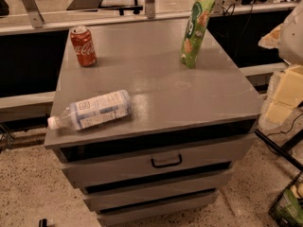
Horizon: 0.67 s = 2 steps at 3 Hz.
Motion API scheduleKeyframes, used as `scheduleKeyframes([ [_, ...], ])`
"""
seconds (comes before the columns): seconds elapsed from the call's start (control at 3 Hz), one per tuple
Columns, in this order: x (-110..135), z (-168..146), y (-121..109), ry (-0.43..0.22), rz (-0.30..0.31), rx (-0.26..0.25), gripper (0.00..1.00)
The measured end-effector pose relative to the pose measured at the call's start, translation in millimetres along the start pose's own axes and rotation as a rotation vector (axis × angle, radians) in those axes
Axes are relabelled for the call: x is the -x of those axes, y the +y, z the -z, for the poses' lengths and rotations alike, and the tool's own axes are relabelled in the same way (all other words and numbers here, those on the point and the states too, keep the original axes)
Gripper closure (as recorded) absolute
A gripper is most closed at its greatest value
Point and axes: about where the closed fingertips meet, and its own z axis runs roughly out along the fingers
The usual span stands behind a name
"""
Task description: Move green rice chip bag near blue plastic bottle
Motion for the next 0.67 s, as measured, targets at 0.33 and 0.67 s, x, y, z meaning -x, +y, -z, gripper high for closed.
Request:
scheduleKeyframes([
  [0.33, 0, 0, 0, 0.000, 0.000, 0.000, 0.00],
  [0.67, 4, 7, -21, 0.002, -0.006, -0.040, 0.00],
])
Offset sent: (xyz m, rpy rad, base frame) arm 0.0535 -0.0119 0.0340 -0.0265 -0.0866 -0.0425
